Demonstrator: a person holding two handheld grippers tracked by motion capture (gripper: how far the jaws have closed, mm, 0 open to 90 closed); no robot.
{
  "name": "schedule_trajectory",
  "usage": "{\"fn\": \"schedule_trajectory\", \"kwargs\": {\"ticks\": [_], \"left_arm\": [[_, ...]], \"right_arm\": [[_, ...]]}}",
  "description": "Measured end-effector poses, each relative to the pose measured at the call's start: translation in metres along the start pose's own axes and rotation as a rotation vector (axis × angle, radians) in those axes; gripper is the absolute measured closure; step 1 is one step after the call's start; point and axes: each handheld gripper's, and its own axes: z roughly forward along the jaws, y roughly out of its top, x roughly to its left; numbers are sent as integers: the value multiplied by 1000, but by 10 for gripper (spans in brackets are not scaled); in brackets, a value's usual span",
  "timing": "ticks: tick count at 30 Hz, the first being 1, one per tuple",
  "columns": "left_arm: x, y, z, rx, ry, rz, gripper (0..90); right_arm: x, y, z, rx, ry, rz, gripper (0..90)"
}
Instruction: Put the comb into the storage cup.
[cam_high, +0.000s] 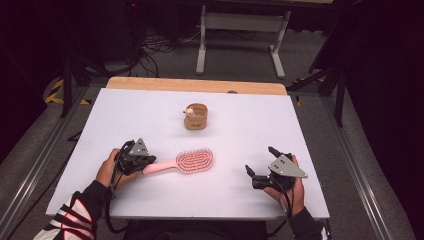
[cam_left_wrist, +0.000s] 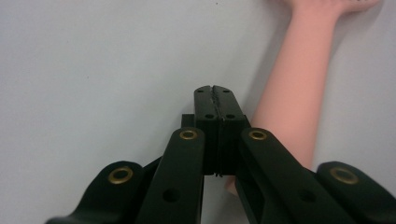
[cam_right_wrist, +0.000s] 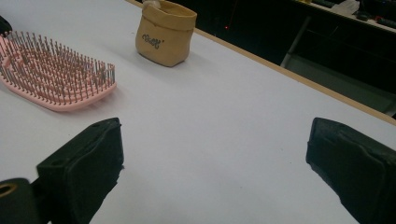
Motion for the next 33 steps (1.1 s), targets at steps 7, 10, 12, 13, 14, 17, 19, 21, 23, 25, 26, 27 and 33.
{"fn": "schedule_trajectory", "kwargs": {"ticks": [7, 10, 12, 13, 14, 17, 19, 21, 23, 25, 26, 27, 33], "left_arm": [[-10, -7, -7, -5, -24, -5, 900], [-16, -10, -10, -7, -33, -3, 900], [-21, -11, -12, -3, -28, 6, 900], [-25, -11, -13, -2, -35, 11, 900], [-27, -12, -14, 4, -36, 15, 900], [-34, -13, -16, 4, -32, 23, 900], [-36, -13, -17, 4, -33, 27, 900], [-39, -15, -18, 6, -37, 25, 900], [-41, -16, -19, 3, -43, 25, 900], [-43, -17, -21, 6, -45, 26, 900], [-44, -18, -22, 6, -48, 28, 900], [-46, -18, -22, 5, -47, 26, 900], [-50, -22, -26, 3, -47, 22, 900]], "right_arm": [[-1, 0, 0, 0, -4, 3, 51], [-1, 0, 1, 4, -3, 3, 51], [0, 0, 0, 6, -5, -2, 51], [0, 0, 0, 6, -5, -4, 51], [0, 0, 0, 6, -4, 0, 51], [0, -1, 2, 12, -4, -2, 51], [0, -1, 2, 15, -1, -6, 51], [1, -1, 3, 17, -1, -8, 51], [1, -1, 3, 21, 0, -10, 52], [2, -1, 4, 29, -3, -16, 52], [2, -1, 4, 31, -4, -18, 52], [2, -1, 4, 32, -2, -17, 52], [2, -2, 4, 36, -5, -20, 53]]}}
